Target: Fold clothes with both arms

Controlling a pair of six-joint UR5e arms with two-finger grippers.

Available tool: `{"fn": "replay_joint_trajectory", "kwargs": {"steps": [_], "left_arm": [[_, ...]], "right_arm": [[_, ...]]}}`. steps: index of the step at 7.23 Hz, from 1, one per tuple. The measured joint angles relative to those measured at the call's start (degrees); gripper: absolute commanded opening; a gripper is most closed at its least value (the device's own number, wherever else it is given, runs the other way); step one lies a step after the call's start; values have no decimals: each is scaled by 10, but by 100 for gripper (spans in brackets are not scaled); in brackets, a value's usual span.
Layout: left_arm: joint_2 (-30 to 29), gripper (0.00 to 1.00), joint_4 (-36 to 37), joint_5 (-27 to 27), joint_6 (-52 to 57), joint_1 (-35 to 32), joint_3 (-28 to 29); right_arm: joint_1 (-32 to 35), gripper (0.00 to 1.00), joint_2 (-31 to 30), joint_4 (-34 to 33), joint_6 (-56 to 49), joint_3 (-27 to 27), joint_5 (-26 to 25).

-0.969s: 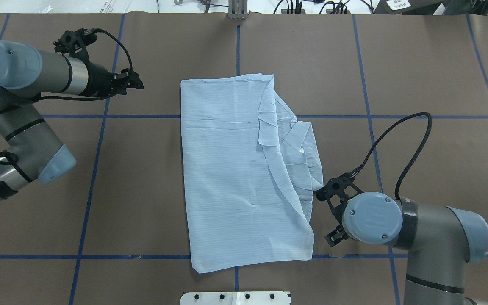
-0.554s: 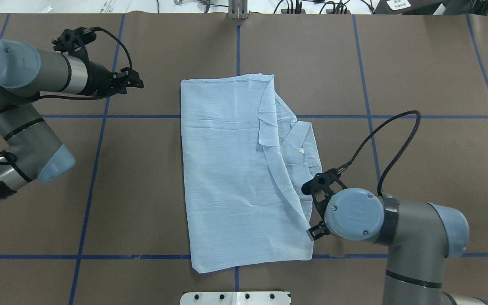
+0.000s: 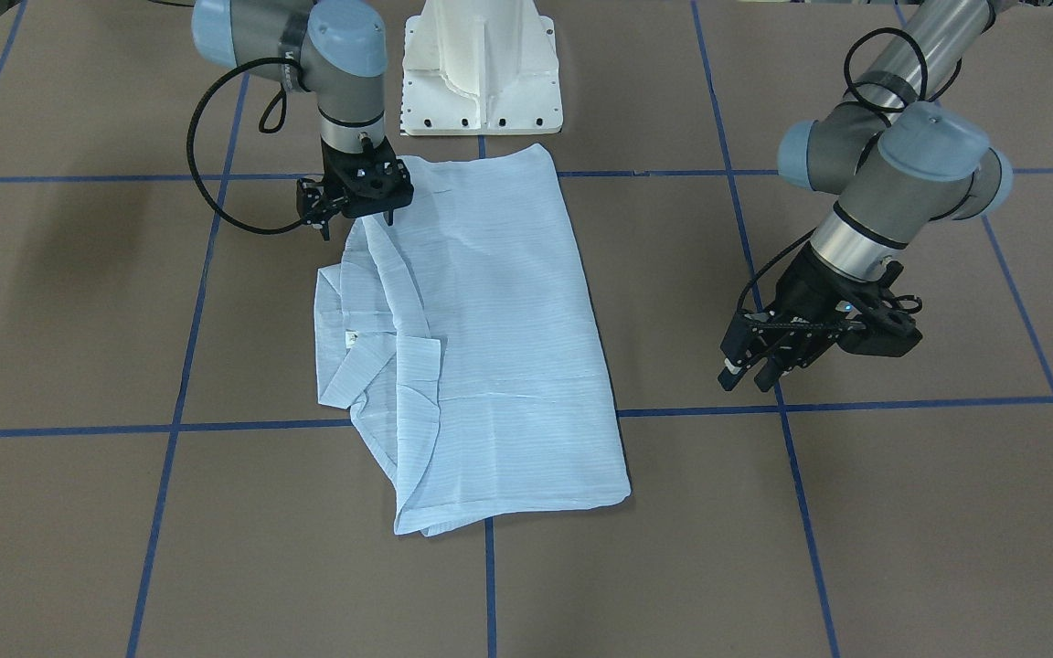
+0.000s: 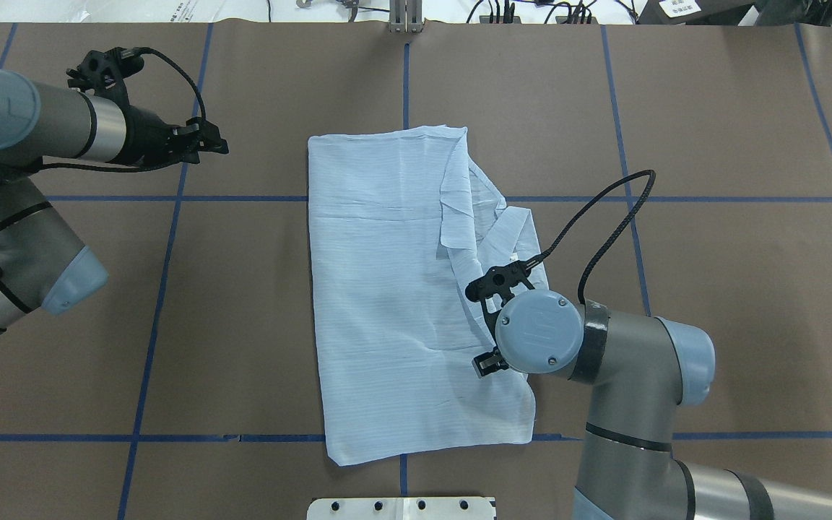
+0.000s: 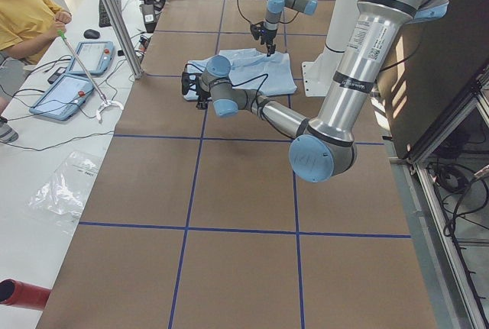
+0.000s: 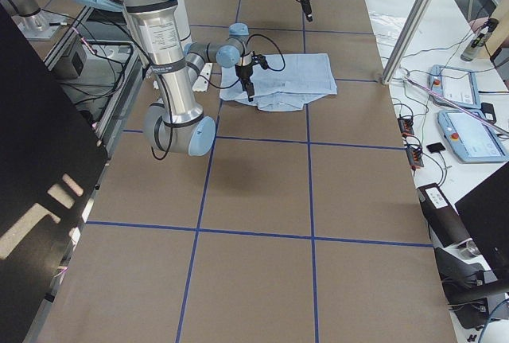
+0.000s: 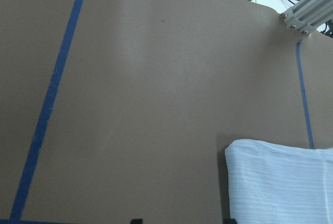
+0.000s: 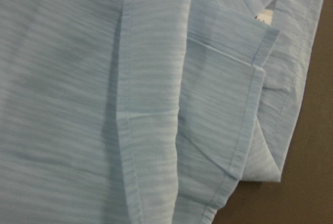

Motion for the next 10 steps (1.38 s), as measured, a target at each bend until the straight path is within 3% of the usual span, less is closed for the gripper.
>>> {"fn": "replay_joint_trajectory", "kwargs": {"steps": [4, 7, 10], "left_arm": [[2, 61, 0, -4, 0, -2, -1], [2, 61, 2, -5, 0, -5, -8], [2, 61, 3, -6, 0, -6, -15]], "right_arm": [[73, 100, -11, 42, -63, -38, 66], [111, 100, -109, 44, -97, 21, 109], [122, 100, -88, 41, -58, 28, 130]]}}
